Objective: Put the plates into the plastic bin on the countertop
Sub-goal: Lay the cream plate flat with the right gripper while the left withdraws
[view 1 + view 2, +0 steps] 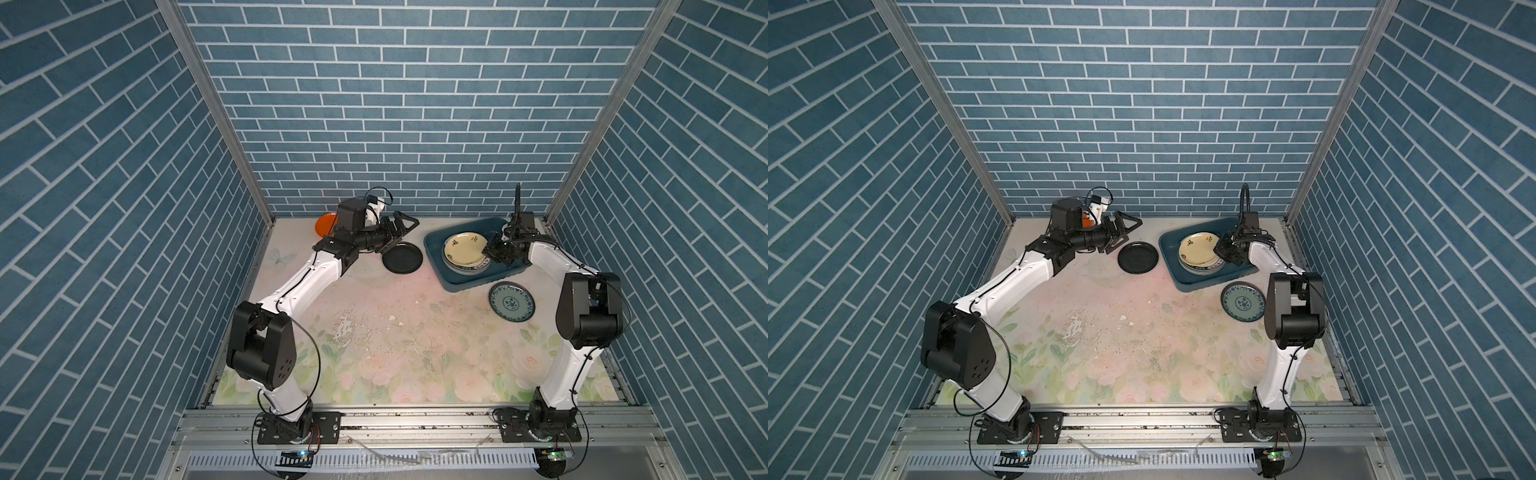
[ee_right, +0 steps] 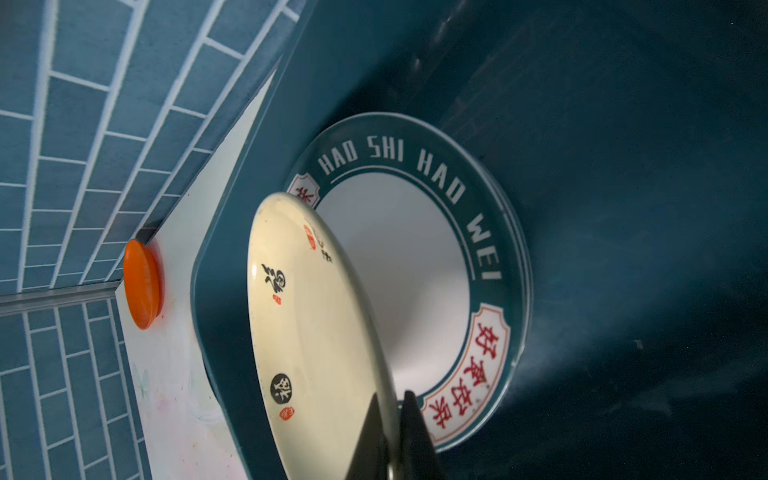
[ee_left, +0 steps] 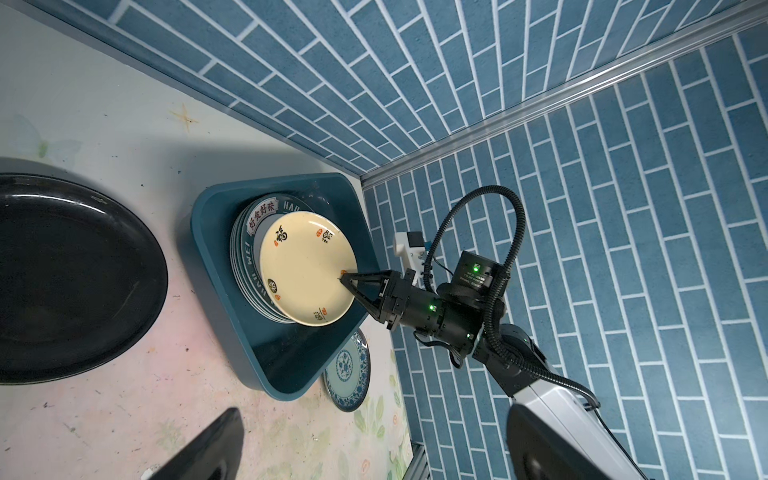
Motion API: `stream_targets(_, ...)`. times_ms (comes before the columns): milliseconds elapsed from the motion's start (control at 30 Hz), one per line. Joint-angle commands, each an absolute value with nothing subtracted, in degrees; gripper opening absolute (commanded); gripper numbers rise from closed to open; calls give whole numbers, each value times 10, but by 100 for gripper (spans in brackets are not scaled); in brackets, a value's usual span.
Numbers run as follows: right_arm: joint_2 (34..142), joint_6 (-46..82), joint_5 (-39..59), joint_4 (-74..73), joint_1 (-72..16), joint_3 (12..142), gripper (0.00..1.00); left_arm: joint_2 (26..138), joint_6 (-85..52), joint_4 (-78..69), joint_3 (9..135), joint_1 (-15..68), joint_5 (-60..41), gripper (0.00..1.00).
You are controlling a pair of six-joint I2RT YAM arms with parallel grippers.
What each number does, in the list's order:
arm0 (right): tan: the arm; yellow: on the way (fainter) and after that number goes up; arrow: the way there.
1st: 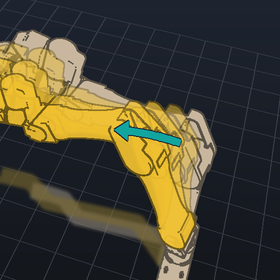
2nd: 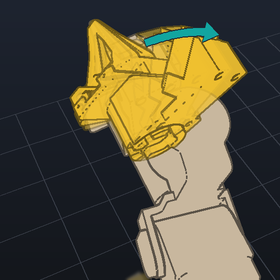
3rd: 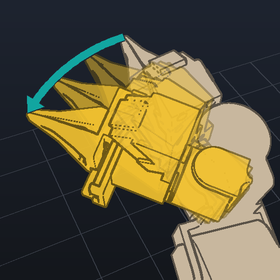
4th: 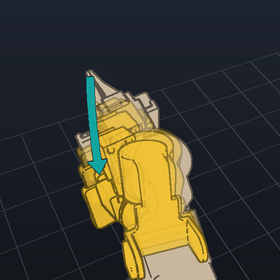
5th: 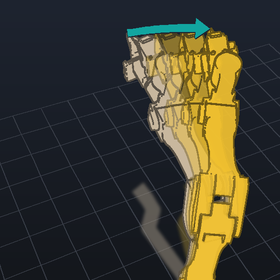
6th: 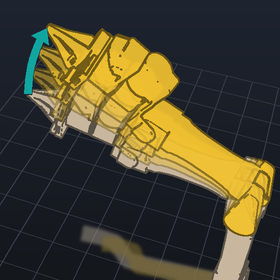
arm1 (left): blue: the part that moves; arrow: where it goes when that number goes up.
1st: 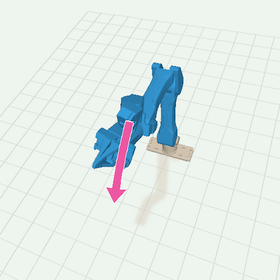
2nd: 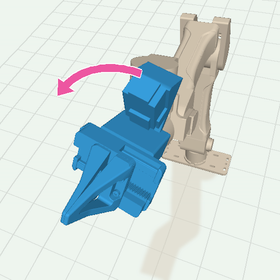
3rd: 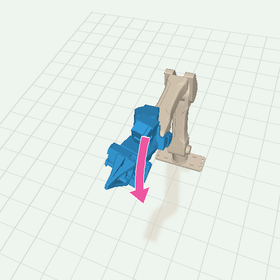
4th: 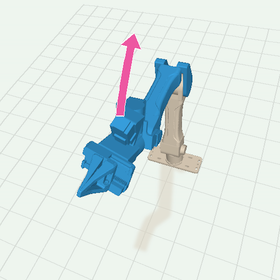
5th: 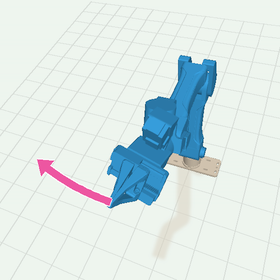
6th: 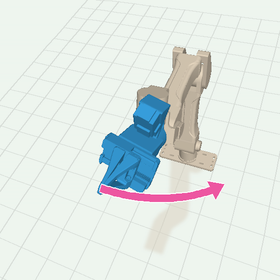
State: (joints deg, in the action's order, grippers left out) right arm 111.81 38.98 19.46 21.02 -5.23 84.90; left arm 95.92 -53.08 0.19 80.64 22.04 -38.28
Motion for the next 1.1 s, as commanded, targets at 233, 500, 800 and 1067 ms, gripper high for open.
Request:
stream_targets(233, 1187, 397, 203, 189, -49, 923, 3, 934, -529, -14, 788, 219, -372, 100)
stream_targets(500, 1202, 393, 213, 195, -49, 928, 4, 940, -542, -34, 788, 219, -369, 100)
stream_targets(800, 1212, 391, 202, 210, -49, 928, 7, 955, -546, -32, 807, 220, -366, 100)
stream_targets(1067, 1219, 376, 199, 234, -51, 944, 24, 960, -546, -29, 817, 219, -364, 100)
